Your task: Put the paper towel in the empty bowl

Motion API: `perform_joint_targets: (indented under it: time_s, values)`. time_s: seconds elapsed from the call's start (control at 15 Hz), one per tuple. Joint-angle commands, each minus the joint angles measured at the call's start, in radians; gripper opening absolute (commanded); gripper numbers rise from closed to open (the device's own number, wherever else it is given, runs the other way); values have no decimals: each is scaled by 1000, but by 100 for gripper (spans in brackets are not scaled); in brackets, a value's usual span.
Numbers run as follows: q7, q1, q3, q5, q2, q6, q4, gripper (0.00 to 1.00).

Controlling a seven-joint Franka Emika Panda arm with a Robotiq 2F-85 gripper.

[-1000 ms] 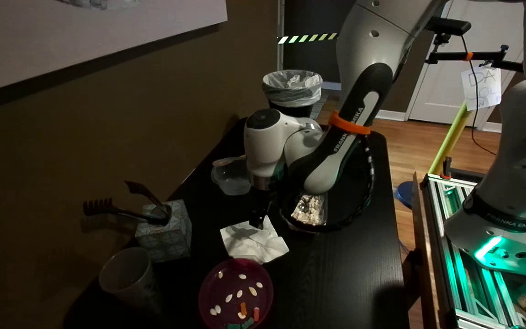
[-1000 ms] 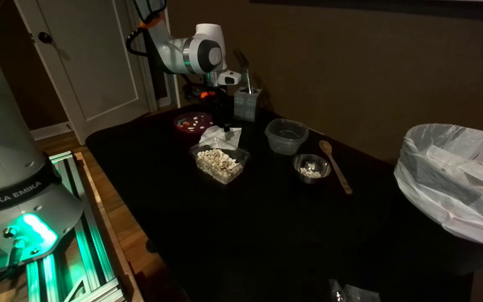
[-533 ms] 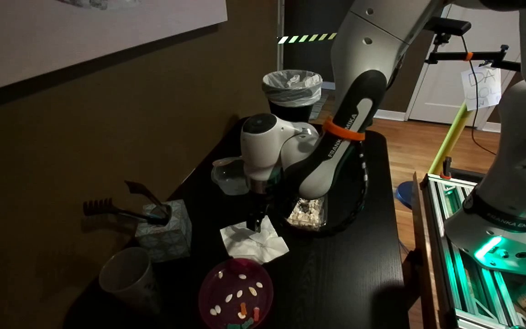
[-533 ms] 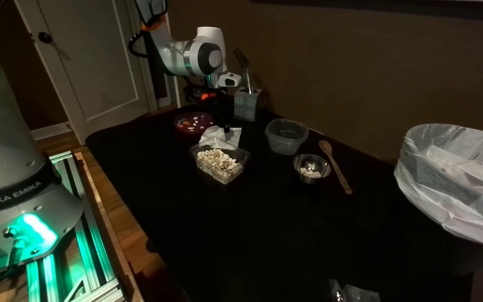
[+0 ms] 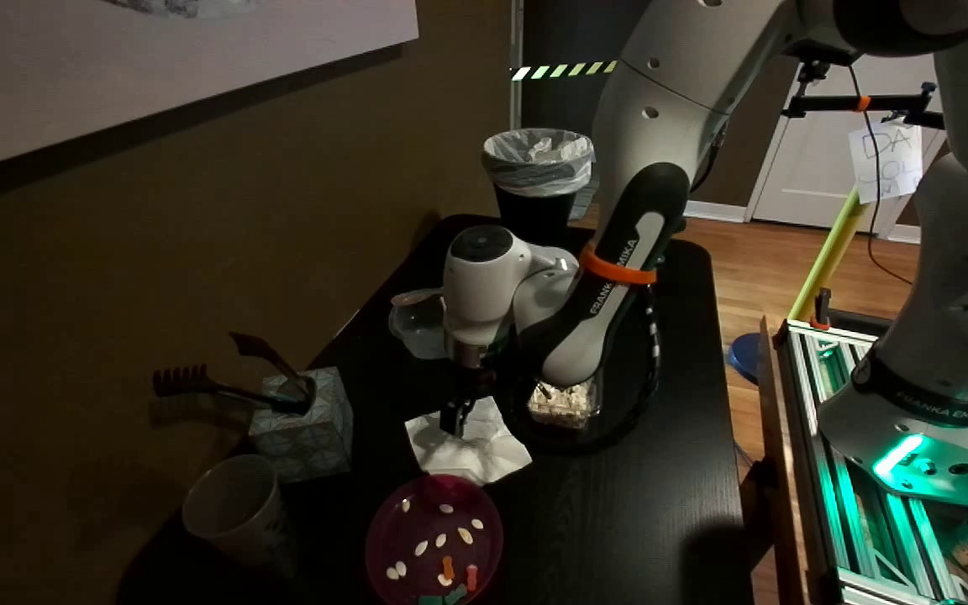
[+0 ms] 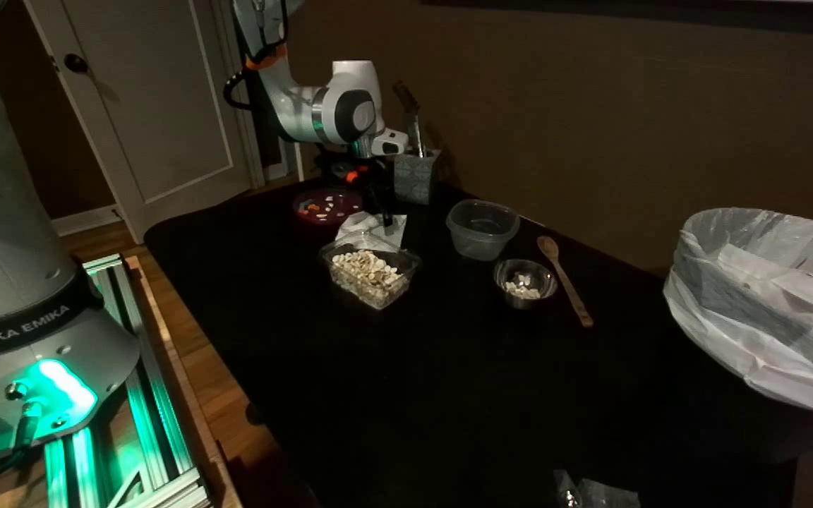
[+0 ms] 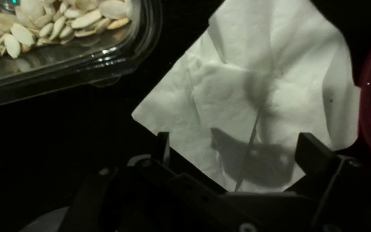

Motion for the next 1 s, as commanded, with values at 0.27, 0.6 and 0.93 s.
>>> perform_joint_targets:
  time_s: [0.27,0.6,0.93]
  values:
    - [-107,11,-16,129,101,56,75,100]
    - [-169,11,6,160,157,17,119,96]
    - [-187,19,4,177,179,13,143,52]
